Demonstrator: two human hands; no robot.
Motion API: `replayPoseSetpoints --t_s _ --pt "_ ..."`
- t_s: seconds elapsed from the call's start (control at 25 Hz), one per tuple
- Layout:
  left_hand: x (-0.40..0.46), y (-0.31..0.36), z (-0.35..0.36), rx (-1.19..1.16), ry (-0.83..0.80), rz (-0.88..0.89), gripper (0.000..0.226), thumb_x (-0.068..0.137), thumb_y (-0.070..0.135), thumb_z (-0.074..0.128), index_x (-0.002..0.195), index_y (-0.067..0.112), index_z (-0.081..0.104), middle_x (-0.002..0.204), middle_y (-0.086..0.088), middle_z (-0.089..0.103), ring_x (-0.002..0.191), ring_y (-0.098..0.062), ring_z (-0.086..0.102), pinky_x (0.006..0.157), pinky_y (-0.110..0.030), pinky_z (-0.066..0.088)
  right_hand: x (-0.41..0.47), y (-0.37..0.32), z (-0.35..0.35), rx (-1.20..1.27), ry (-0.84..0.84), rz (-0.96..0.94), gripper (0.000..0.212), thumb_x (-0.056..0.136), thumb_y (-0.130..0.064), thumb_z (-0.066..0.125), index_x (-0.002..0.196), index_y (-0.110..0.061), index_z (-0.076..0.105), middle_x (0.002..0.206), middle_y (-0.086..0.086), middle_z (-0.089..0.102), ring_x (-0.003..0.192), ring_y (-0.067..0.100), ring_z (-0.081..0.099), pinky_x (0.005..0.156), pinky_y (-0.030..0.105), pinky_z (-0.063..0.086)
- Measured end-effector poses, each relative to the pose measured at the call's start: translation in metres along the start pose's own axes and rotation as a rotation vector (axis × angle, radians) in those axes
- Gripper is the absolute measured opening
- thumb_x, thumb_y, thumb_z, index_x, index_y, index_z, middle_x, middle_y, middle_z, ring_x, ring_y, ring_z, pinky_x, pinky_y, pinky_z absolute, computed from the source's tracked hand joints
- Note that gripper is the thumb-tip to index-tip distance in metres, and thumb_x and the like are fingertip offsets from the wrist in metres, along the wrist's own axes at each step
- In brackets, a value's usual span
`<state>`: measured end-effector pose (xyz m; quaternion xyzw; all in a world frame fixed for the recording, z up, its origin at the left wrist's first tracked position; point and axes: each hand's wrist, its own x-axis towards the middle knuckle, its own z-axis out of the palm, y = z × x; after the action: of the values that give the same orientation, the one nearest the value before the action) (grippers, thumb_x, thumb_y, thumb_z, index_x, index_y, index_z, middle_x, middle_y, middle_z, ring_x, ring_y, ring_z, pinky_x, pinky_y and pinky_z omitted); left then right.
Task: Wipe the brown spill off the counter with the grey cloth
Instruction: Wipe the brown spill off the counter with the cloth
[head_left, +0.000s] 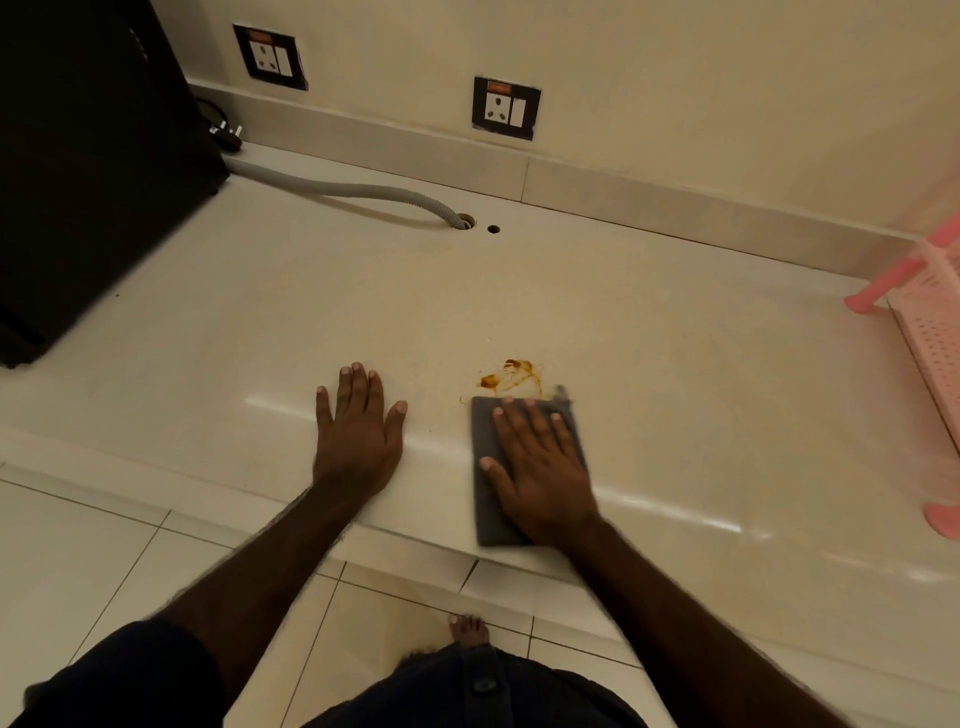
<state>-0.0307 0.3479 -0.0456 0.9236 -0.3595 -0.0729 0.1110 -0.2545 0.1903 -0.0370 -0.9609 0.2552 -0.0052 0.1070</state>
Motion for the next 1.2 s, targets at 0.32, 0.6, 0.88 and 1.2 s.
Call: replayPoseSetpoints --t_s 0.32,0.6,0.88,1.2 --pt "-0.002 0.001 0.0 -0.005 0.017 0.005 0.081 0.102 0.06 0.002 0.164 0.009 0.007 0.175 -0.011 -0.001 0.161 -0.022 -0.008 0.13 -0.052 -0.007 -0.038 0.064 -0.011 -0.038 0.017 0.309 0.086 0.104 -0.07 0.0 0.173 -0.02 0.001 0.182 0.002 -0.006 0.168 0.022 -0.011 0.136 0.053 -0.002" --pt "-0.002 0.004 -0.005 -0.016 -0.005 -0.005 0.082 0.1 0.06 0.003 0.165 0.009 0.004 0.175 -0.011 -0.004 0.161 -0.023 -0.01 0.13 -0.053 -0.007 -0.004 -0.049 0.018 -0.004 -0.055 -0.016 0.083 0.106 -0.072 0.011 0.173 -0.024 -0.001 0.181 -0.002 -0.011 0.166 0.022 -0.019 0.134 0.051 -0.01" --pt "-0.001 0.0 -0.002 -0.026 0.001 0.001 0.082 0.1 0.061 0.003 0.165 0.011 0.004 0.175 -0.009 -0.004 0.161 -0.021 -0.011 0.13 -0.05 -0.01 0.001 -0.034 0.008 -0.012 -0.069 -0.086 0.079 0.107 -0.069 0.012 0.173 -0.026 0.002 0.182 -0.003 -0.005 0.167 0.017 -0.013 0.136 0.051 -0.001" --pt "-0.001 -0.001 0.0 -0.022 0.012 0.011 0.085 0.101 0.066 0.004 0.165 0.011 0.004 0.175 -0.009 -0.004 0.161 -0.02 -0.012 0.13 -0.052 -0.007 -0.016 0.106 -0.025 -0.04 0.004 0.34 0.085 0.105 -0.069 0.004 0.173 -0.019 0.005 0.183 0.003 0.002 0.168 0.023 -0.002 0.136 0.053 0.001"
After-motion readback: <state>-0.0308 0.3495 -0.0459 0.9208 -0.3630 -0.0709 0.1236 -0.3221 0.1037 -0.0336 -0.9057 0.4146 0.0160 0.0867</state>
